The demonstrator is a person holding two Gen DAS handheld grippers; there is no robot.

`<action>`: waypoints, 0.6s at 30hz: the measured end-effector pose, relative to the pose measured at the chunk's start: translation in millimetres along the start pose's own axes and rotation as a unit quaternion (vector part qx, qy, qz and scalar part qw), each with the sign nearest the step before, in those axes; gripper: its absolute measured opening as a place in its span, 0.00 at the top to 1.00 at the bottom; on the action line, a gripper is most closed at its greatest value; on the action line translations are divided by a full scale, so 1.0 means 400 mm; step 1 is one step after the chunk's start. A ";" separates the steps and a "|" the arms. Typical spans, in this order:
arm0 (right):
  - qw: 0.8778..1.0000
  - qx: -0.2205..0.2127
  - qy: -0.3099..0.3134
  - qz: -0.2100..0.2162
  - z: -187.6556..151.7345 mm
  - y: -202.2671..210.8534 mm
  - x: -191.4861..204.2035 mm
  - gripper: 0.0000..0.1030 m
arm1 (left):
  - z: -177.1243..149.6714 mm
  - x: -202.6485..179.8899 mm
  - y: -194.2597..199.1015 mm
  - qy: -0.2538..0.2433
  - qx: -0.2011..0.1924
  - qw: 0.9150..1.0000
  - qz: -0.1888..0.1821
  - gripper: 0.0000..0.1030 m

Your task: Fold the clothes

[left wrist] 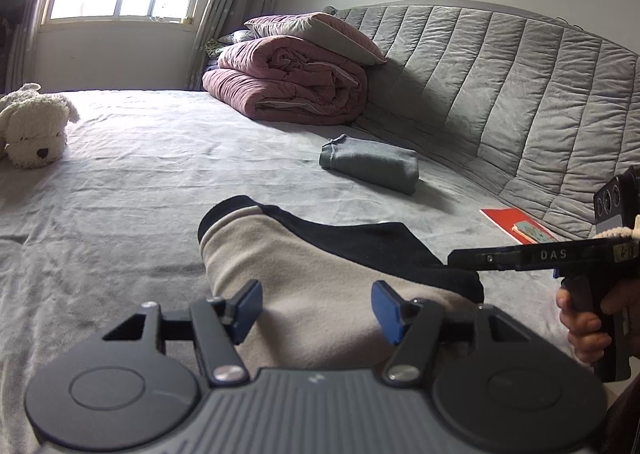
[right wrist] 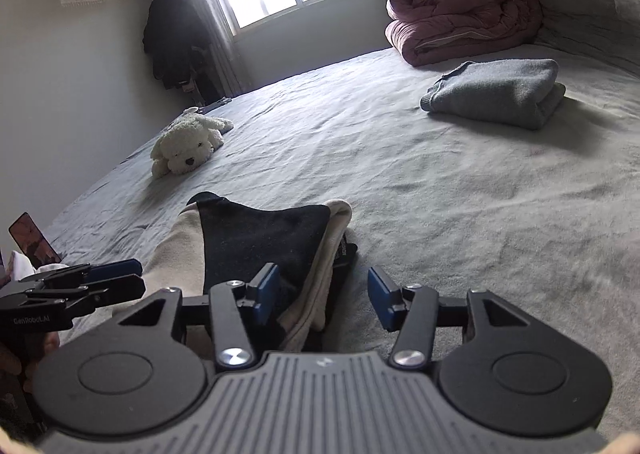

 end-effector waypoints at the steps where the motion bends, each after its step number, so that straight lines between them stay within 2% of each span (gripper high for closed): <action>1: 1.000 0.002 -0.012 0.006 0.003 0.005 -0.006 0.48 | 0.003 0.007 0.001 0.012 0.006 1.000 0.001 0.33; 3: 0.999 0.007 -0.037 0.019 0.011 0.015 -0.019 0.46 | 0.007 0.015 0.001 0.033 0.020 0.999 0.006 0.30; 6: 0.998 0.018 -0.049 0.032 0.019 0.023 -0.013 0.37 | 0.013 0.021 -0.006 0.059 0.060 0.996 0.036 0.22; 11: 0.996 0.059 -0.057 0.024 0.030 0.037 0.011 0.27 | 0.008 0.016 -0.003 0.065 0.109 0.989 0.077 0.12; 18: 0.985 0.128 -0.113 0.010 0.023 0.022 0.007 0.26 | -0.004 0.020 -0.002 0.064 0.156 0.982 0.089 0.08</action>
Point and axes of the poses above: each gripper's, at about its wrist camera, not at the fingertips, and y roughly against the way its jaws point, x to its left, z to its top, the point moved 4 cm from there along -y, roughly the way its jaws point, and after that the axes turned 7 degrees about -z, right-handed, at the moved point
